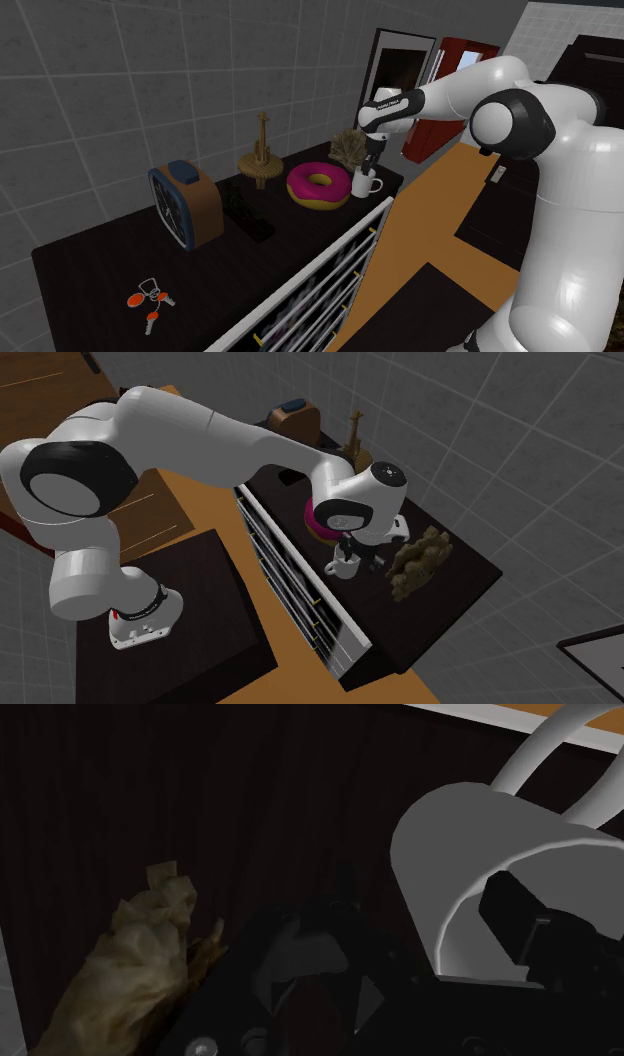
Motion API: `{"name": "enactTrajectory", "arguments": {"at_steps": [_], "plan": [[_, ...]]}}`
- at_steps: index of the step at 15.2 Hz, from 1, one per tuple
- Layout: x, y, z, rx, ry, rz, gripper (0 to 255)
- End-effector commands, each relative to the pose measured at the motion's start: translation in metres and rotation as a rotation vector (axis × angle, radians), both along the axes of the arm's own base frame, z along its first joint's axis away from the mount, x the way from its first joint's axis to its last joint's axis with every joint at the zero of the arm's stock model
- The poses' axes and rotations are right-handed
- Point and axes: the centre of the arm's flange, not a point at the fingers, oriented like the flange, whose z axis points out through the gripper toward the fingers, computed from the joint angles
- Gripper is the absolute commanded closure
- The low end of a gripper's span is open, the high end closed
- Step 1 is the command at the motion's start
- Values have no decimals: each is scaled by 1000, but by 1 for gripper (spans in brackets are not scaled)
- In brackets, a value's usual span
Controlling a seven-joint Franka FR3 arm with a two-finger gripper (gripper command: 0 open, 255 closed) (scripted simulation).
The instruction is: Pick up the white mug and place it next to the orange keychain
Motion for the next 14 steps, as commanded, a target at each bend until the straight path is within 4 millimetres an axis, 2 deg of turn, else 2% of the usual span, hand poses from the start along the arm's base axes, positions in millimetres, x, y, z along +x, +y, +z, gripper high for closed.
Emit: {"name": "enactTrajectory", "arguments": {"at_steps": [1,9,14], "plan": [[0,0,0,0,0,0,255],[0,0,0,0,0,0,255],[0,0,26,0,0,0,255]]}}
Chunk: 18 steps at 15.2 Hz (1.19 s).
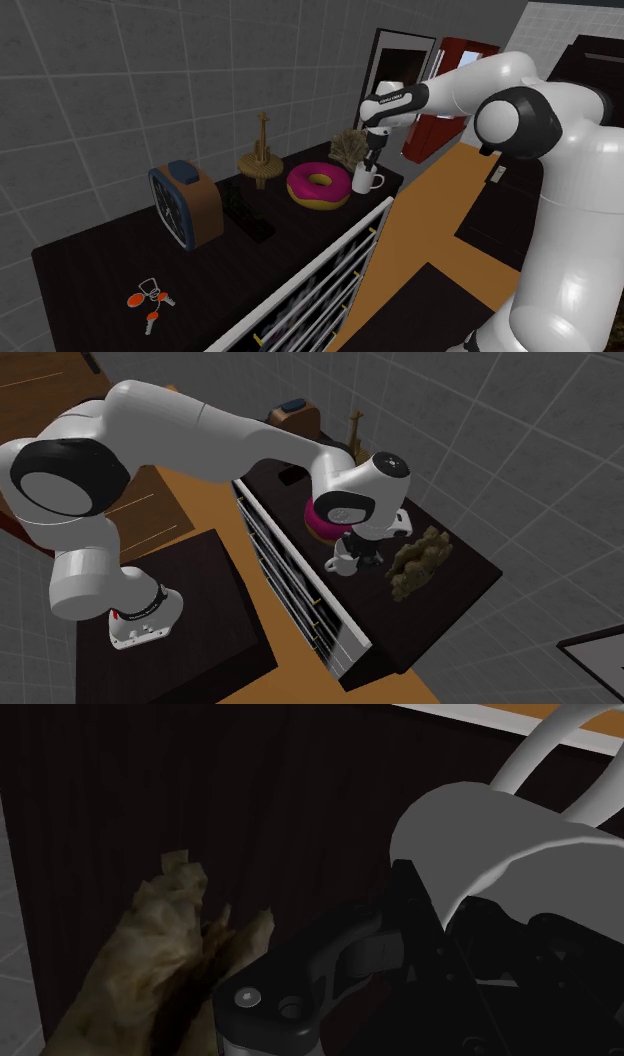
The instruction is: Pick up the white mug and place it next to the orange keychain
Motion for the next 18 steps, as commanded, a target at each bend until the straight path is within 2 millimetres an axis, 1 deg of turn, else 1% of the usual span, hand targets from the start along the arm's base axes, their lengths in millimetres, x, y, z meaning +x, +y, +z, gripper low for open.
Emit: {"name": "enactTrajectory", "arguments": {"at_steps": [1,18], "plan": [[0,-1,11,0,0,0,255],[0,-1,101,0,0,0,255]]}}
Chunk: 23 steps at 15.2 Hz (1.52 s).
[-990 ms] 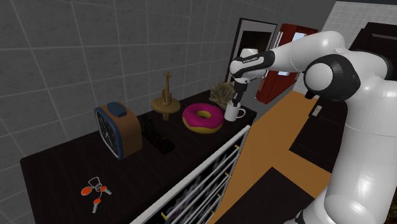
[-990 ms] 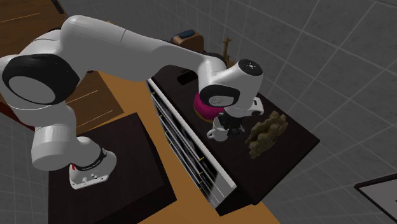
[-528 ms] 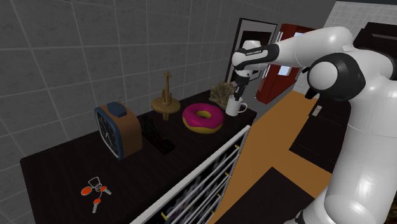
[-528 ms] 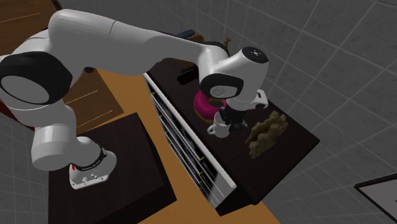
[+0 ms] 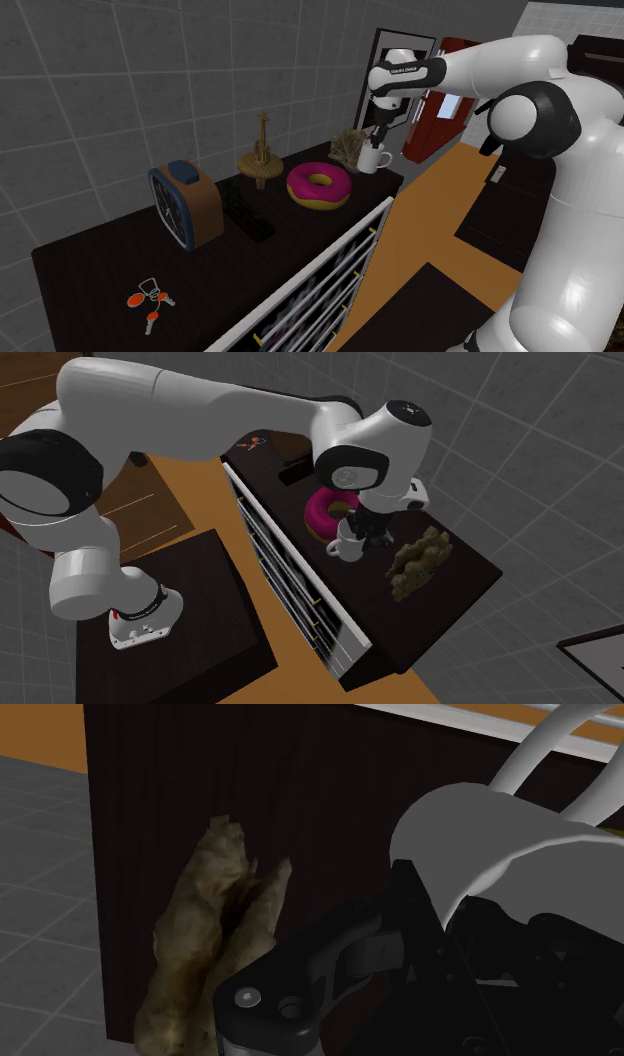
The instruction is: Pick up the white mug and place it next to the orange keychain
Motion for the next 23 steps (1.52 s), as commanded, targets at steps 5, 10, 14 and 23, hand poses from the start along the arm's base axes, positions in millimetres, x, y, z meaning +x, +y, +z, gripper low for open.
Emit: {"name": "enactTrajectory", "arguments": {"at_steps": [5,10,14,23], "plan": [[0,1,33,0,0,0,255],[0,1,59,0,0,0,255],[-3,40,60,0,0,0,255],[-10,159,60,0,0,0,255]]}}
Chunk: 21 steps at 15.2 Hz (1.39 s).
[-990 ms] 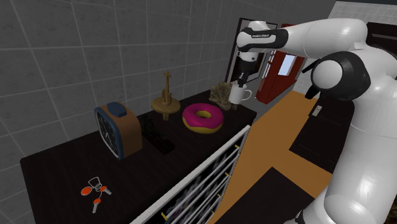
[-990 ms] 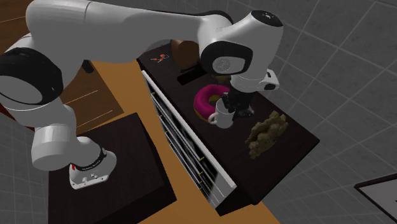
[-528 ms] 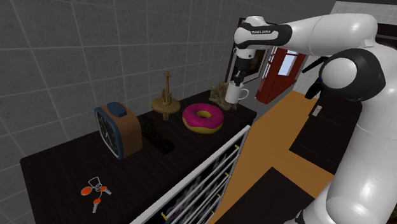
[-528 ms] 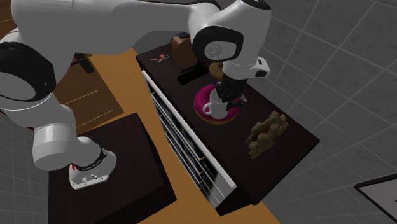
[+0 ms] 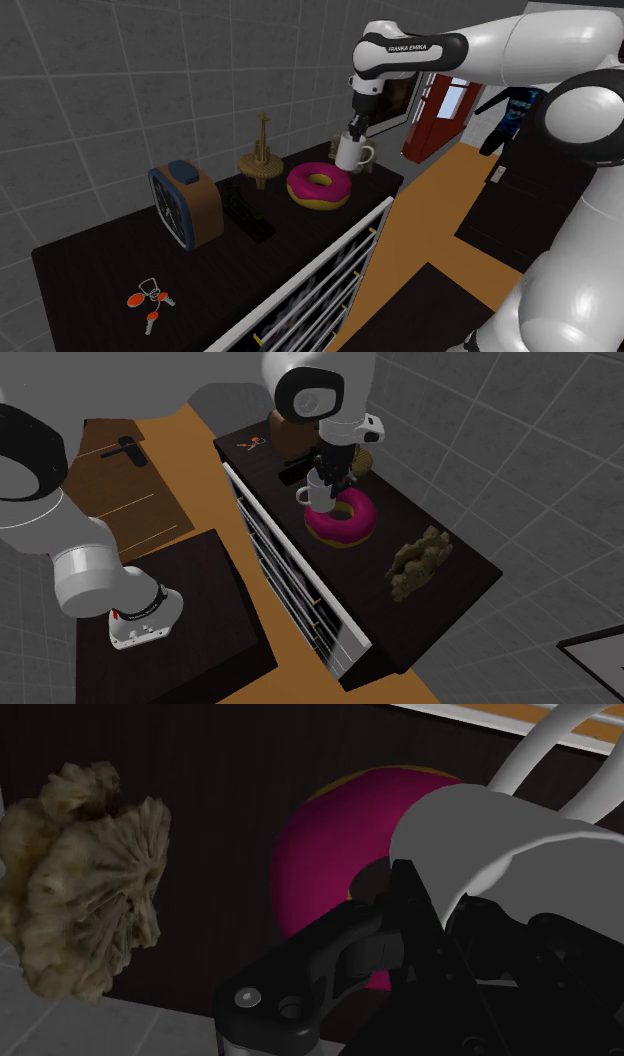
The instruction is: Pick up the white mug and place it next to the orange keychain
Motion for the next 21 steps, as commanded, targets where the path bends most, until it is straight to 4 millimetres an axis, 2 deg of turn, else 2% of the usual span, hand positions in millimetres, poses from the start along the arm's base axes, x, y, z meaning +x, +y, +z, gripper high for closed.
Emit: {"name": "enactTrajectory", "arguments": {"at_steps": [1,21], "plan": [[-2,27,0,0,0,-1,255],[-20,290,1,0,0,-1,255]]}}
